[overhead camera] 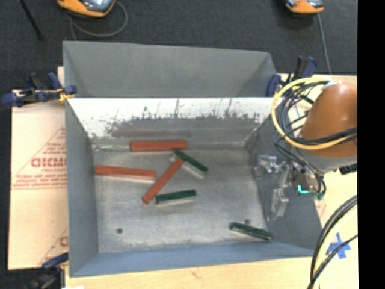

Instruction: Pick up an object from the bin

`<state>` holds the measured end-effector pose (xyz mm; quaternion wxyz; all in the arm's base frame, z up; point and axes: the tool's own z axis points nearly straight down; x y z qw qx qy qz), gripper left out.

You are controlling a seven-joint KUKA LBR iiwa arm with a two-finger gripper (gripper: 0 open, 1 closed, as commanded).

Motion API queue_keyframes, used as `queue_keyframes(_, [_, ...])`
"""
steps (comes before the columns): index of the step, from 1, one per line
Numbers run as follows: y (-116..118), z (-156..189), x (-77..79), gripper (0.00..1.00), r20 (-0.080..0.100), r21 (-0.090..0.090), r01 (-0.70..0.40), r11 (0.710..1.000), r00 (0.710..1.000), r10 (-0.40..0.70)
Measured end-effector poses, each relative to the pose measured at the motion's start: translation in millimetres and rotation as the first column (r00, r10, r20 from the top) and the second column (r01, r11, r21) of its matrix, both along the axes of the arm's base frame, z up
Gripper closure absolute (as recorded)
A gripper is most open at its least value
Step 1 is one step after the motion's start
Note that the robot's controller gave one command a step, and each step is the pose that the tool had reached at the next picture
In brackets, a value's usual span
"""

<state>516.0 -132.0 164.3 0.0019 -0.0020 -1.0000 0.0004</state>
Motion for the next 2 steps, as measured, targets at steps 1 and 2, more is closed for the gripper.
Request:
queue_keyframes(1, [34.4, -92.1, -30.2, 0.0, 0.017, -0.007, -0.288, 0.958, 0.957, 0.288])
queue_keyframes(2, [34.0, -93.0, -32.5, 1.0, 0.01, -0.005, -0.292, 0.956, 0.956, 0.292])
